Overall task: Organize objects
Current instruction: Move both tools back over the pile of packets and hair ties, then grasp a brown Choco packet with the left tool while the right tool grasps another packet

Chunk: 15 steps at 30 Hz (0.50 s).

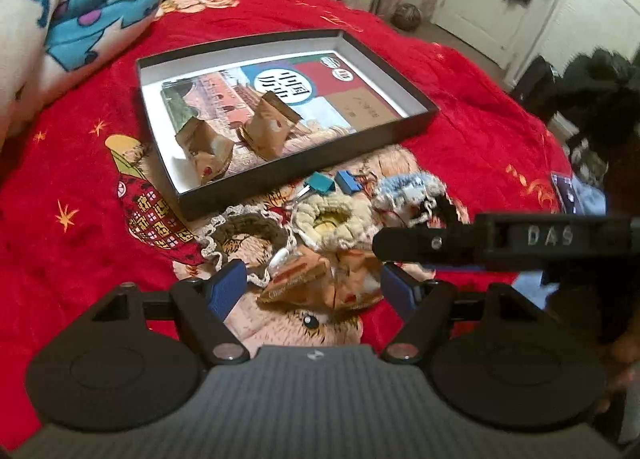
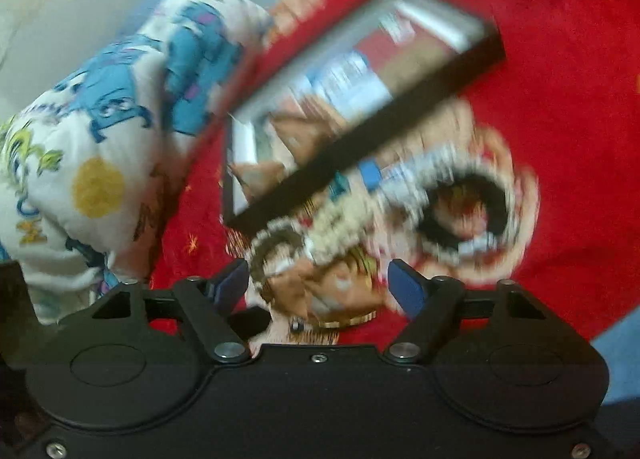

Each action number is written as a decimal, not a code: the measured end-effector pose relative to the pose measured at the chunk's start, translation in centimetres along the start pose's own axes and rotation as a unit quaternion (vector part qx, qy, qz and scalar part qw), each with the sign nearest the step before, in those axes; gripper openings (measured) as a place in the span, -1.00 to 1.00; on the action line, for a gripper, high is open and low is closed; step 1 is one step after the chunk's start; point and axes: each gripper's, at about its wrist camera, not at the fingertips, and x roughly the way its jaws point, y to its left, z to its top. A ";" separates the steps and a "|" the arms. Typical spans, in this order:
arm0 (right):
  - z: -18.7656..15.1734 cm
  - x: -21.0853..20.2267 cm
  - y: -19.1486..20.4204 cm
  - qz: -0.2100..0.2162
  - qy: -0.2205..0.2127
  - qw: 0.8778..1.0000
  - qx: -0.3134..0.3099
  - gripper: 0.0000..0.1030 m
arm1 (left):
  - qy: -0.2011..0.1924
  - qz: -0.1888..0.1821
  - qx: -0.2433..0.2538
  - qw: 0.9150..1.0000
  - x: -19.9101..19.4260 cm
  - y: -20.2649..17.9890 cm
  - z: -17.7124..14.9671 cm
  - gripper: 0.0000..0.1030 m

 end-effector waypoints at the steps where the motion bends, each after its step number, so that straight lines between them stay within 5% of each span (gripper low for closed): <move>1: 0.0 0.0 -0.2 -0.002 -0.005 1.000 0.003 0.47 | -0.001 -0.002 -0.006 1.000 0.2 0.2 0.0 0.55; 15: -0.4 2.4 -1.5 -0.012 0.034 0.999 0.026 0.33 | 0.025 0.043 0.025 0.998 2.9 -0.7 -0.4 0.30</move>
